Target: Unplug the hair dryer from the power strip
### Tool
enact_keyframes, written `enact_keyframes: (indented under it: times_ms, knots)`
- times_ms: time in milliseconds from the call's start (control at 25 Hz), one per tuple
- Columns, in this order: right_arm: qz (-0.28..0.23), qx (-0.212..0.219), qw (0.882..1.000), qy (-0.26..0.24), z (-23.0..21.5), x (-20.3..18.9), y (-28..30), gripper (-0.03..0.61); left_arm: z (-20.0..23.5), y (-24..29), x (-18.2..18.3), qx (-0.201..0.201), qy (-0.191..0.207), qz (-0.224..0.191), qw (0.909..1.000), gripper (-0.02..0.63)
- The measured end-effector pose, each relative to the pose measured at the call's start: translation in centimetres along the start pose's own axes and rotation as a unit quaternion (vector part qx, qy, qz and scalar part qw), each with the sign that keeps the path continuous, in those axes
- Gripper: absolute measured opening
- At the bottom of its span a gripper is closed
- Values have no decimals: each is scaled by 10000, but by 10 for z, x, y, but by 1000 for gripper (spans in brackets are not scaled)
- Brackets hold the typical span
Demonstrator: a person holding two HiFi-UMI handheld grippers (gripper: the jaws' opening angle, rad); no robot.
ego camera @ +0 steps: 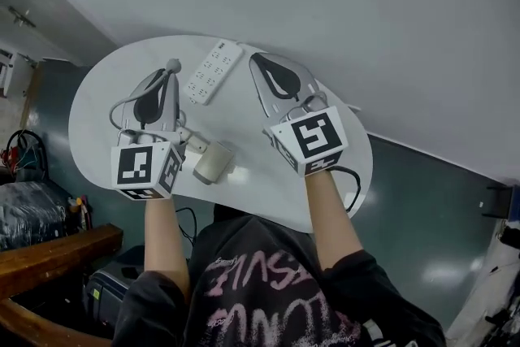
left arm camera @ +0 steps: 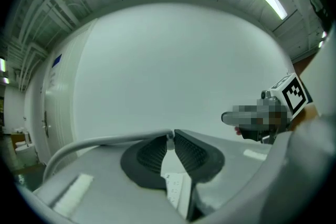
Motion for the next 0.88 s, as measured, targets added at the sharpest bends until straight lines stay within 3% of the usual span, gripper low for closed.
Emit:
enact_keyframes:
  times_ms: [280,880]
  knots:
    - [-92,-169,9998,-29,-5,17,-29,9,-6,-21,19,141,174,-241,9995,51]
    - [8,-620,9979,-173,5,26,-35,9,8,-25,20,-155,170,-421,9988,52]
Point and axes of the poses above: the fingertips, and each gripper's own axes: y forward along the fingers, z to its left, x out of its top, the point moved 3 cm from there along -y, backward along the fingers, and after that the axes turned 2 degrees about -y, right-handed, at the moved point
